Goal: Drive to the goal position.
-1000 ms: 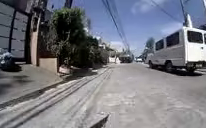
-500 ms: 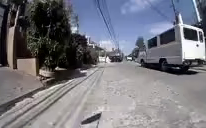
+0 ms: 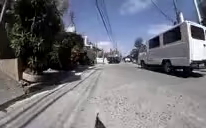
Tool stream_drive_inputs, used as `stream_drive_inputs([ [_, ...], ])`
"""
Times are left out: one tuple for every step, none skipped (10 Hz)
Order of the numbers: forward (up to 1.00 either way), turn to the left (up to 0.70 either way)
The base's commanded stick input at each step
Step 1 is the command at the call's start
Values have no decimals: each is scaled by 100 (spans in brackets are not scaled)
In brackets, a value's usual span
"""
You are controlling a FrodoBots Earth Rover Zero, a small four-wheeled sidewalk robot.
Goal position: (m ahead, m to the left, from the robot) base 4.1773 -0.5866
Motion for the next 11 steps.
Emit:
stream_drive_inputs([
  [100,3],
  [100,3],
  [100,3],
  [100,3],
  [100,3],
  [100,3],
  [100,3],
  [100,3],
  [100,3],
  [100,3],
  [100,3],
])
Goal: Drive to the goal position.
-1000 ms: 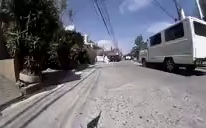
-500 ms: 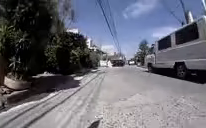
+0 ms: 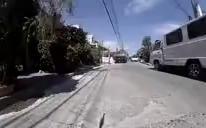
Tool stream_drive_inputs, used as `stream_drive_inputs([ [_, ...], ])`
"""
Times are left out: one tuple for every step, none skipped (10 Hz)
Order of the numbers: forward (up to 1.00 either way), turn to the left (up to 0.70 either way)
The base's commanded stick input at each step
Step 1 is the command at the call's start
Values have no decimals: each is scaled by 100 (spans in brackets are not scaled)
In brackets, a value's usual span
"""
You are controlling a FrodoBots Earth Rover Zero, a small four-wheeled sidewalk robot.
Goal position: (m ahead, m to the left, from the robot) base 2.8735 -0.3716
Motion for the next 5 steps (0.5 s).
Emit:
stream_drive_inputs([
  [100,3],
  [100,3],
  [100,3],
  [100,3],
  [100,3],
])
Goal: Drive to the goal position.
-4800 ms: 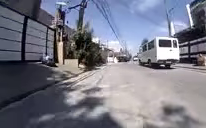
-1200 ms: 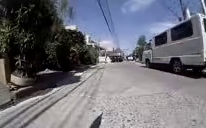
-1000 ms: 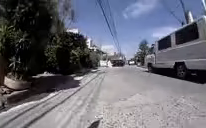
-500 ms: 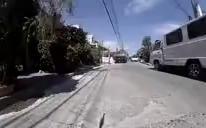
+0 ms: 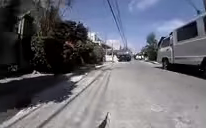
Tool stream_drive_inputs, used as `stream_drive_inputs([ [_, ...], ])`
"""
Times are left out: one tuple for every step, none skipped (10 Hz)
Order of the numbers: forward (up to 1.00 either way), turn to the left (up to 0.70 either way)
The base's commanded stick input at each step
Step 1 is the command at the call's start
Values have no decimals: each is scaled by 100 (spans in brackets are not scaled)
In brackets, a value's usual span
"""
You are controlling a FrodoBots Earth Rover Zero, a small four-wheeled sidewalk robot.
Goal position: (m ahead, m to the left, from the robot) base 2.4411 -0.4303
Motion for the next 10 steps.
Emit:
stream_drive_inputs([
  [100,3],
  [100,3],
  [100,3],
  [100,3],
  [100,3],
  [100,3],
  [100,3],
  [100,3],
  [100,3],
  [100,-21],
])
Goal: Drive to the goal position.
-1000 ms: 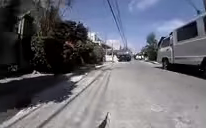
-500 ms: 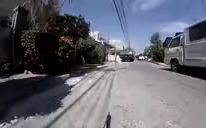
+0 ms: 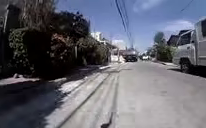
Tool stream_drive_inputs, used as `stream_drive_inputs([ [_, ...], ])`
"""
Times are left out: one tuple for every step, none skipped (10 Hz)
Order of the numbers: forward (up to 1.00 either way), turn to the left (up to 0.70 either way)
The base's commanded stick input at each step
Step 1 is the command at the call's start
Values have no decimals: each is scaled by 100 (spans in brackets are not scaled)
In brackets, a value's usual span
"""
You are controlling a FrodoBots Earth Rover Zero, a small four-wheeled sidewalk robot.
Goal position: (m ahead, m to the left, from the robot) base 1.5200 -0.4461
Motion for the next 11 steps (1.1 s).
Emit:
stream_drive_inputs([
  [100,-37],
  [100,-37],
  [100,-37],
  [100,-37],
  [100,-37],
  [100,-37],
  [100,3],
  [100,3],
  [100,3],
  [100,3],
  [100,3],
])
